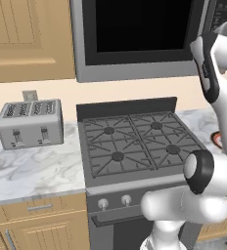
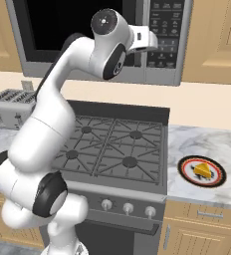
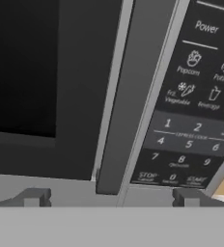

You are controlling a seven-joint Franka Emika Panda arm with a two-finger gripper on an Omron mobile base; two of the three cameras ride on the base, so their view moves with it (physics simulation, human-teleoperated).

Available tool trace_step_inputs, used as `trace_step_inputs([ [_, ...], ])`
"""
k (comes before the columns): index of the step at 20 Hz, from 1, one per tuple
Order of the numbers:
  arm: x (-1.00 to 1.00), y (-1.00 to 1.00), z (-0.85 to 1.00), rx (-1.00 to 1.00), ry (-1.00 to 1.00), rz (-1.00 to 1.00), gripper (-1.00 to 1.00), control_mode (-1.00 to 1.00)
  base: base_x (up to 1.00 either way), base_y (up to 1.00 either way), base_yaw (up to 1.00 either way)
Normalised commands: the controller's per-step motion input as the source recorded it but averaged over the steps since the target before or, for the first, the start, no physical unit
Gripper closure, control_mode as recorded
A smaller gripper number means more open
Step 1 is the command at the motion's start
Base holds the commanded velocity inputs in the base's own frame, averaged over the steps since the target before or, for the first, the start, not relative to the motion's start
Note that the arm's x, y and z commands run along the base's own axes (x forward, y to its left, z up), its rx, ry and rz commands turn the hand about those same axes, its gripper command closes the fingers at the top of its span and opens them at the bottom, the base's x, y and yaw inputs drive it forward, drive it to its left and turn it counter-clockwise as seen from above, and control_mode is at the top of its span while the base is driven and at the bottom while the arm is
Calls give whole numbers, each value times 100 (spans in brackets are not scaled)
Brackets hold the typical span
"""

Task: Pick the cheese from the counter and place it in the microwave. Then turn on the microwave.

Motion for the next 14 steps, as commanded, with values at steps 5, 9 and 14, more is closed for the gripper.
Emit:
trace_step_inputs([
  [5,42,-12,0,0,0,0,-100,-100,0,0,0],
  [9,50,-12,0,0,0,0,-100,-100,0,0,0],
  [14,40,-12,0,0,0,0,-100,-100,0,0,0],
])
